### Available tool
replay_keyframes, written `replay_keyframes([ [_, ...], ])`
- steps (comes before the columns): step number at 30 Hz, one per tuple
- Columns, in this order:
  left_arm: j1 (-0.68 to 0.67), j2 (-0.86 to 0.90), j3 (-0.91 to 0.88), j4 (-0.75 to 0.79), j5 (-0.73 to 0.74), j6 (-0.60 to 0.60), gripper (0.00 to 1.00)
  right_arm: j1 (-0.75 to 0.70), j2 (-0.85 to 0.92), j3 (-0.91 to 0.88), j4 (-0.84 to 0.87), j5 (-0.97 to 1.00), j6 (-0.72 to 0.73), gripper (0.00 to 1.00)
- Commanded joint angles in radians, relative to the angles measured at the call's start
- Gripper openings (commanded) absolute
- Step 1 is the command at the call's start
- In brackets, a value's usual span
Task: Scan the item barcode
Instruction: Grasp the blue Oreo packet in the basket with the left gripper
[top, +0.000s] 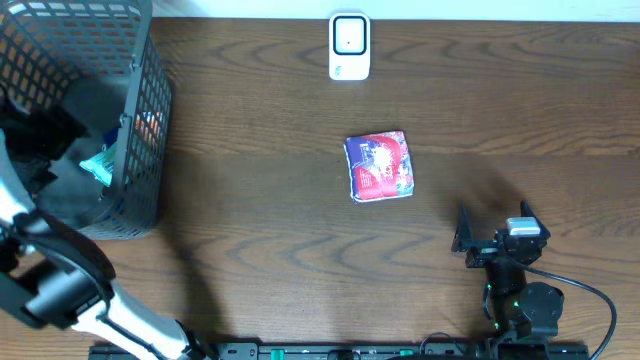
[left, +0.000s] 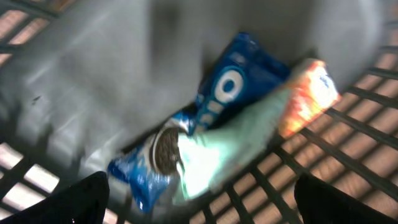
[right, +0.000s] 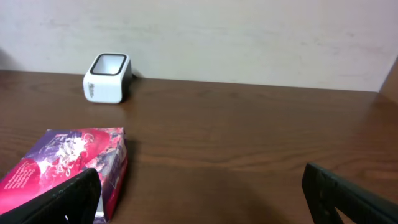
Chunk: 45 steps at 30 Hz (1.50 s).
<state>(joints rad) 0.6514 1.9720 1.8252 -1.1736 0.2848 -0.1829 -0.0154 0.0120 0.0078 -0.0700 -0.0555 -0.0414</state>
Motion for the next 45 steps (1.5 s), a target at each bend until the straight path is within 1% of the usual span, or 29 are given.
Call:
replay_keyframes([
  [1,-0.013,0.04,0.007,0.012,-0.005,0.026,0.95,0.017,-0.005,-0.002,-0.002,-0.006,-0.005,0.99],
  [3,-0.024,0.072,0.007,0.022,-0.005,0.05,0.95,0.017,-0.005,-0.002,-0.002,-0.006,-0.005,0.99],
  [7,-0.05,0.119,0.007,0.039,-0.006,0.051,0.95,0.017,-0.005,-0.002,-0.002,-0.005,-0.005,0.99],
  [12,-0.083,0.163,0.007,0.069,-0.006,0.051,0.89,0.017,-0.005,-0.002,-0.002,-0.006,-0.005,0.99],
  [21,-0.09,0.221,0.002,0.087,-0.01,0.05,0.88,0.017,-0.005,-0.002,-0.002,-0.006,-0.005,0.99],
  [23,-0.09,0.228,-0.002,0.088,-0.009,0.05,0.76,0.017,-0.005,-0.002,-0.002,-0.006,-0.005,0.99],
  [26,-0.09,0.23,-0.003,0.088,-0.009,0.05,0.51,0.017,-0.005,-0.002,-0.002,-0.006,-0.005,0.99],
  [27,-0.09,0.23,-0.003,0.088,-0.009,0.05,0.46,0.017,-0.005,-0.002,-0.002,-0.006,-0.005,0.99],
  [28,-0.09,0.23,-0.003,0.088,-0.009,0.05,0.44,0.017,-0.005,-0.002,-0.002,-0.006,-0.005,0.99],
  [32,-0.09,0.229,-0.003,0.081,-0.009,0.05,0.21,0.017,-0.005,-0.002,-0.002,-0.006,-0.005,0.99],
  [33,-0.09,0.229,-0.003,0.077,-0.009,0.05,0.11,0.017,-0.005,-0.002,-0.002,-0.006,-0.005,0.99],
  [34,-0.09,0.229,-0.002,0.071,-0.009,0.05,0.08,0.017,-0.005,-0.002,-0.002,-0.006,-0.005,0.99],
  [40,-0.084,0.191,0.047,0.029,-0.005,0.047,0.07,0.017,-0.005,-0.002,-0.002,-0.006,-0.005,0.99],
  [45,-0.079,0.065,0.098,0.027,-0.002,0.034,0.07,0.017,-0.005,-0.002,-0.002,-0.006,-0.005,0.99],
])
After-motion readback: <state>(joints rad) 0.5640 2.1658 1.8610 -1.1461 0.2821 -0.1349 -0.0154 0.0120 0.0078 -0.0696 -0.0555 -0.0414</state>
